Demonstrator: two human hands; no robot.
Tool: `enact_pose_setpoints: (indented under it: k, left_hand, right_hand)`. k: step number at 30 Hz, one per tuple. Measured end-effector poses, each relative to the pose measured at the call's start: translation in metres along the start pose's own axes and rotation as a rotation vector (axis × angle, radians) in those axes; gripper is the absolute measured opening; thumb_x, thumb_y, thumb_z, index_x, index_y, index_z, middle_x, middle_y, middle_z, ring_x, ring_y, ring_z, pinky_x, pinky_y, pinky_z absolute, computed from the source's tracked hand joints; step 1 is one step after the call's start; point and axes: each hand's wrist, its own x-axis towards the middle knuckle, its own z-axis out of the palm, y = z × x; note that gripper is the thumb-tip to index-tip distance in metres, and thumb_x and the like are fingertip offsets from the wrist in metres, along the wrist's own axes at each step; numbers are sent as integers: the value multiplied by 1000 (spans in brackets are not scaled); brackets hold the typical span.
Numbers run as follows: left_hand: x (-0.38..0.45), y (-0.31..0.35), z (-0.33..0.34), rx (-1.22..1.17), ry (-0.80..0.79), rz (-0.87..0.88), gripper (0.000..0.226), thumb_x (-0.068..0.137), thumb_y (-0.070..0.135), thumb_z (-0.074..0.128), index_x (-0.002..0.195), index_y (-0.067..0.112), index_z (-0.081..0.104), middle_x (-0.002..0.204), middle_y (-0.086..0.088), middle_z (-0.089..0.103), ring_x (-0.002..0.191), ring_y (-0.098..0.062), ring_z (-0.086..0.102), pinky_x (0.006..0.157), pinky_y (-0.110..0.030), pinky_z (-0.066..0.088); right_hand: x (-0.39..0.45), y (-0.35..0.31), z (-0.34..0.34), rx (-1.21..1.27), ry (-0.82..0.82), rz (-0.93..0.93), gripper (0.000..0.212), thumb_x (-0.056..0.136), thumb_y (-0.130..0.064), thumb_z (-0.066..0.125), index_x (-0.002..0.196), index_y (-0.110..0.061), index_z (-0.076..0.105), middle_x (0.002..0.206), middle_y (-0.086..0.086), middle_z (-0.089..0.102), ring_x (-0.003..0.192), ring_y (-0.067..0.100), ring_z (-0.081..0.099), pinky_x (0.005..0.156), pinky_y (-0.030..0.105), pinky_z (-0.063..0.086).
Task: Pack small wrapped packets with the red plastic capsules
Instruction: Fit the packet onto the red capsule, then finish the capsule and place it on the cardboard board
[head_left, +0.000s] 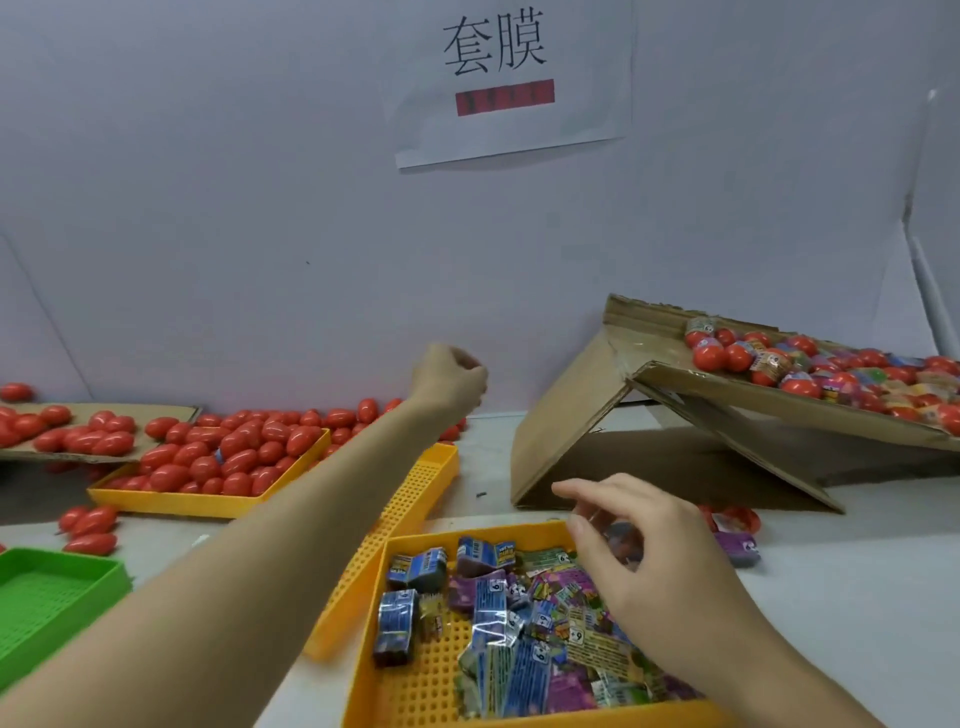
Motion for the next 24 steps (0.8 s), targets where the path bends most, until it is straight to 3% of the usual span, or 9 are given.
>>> enact_pose_setpoints:
  k: [4,7,11,16,19,24]
  left_hand:
    - [15,-65,-33,354,5,38,16,96,9,61,103,3,73,104,-14,70,87,-22,61,74,-35,54]
    - [30,-77,-29,431,-31,93,16,96,12,62,106,4,72,106,-14,71,87,-21,62,67,-27,51]
    - [45,-70,6,561,-137,186,17,93,16,64,102,4,72,104,-14,72,87,-24,65,70,-29,53]
    - [50,-72,36,914,-219,117,32,89,10,57,121,11,61,126,-12,58,114,-33,59,86,-39,53]
    - [53,-77,41,926,-246,83,36,92,7,53,127,9,58,130,-14,56,118,-33,56,94,-40,53]
    - [50,-72,43,859,-155,112,22,94,4,52,116,5,58,121,-17,58,107,-36,60,84,-40,54]
  right_hand:
    - [-1,1,3,-37,-55,6,23,96,-26,60,111,-42,67,100,-35,57,98,-7,55,73,7,44]
    - [-2,0,5,-63,-101,9,24,96,-22,62,108,-40,70,99,-35,57,97,-8,54,69,8,44]
    - [-2,2,8,-81,-96,0,26,92,-12,66,104,-32,75,94,-27,60,87,-6,58,66,6,41]
    - [1,6,3,-120,-72,22,27,93,-18,63,99,-43,71,98,-34,58,93,-5,57,71,10,45]
    - [3,6,-4,-109,-82,49,29,93,-18,61,96,-46,69,97,-41,58,94,-12,57,69,4,45]
    - [2,12,-7,-164,-135,72,24,95,-24,59,95,-44,73,91,-39,62,95,-10,58,76,8,48]
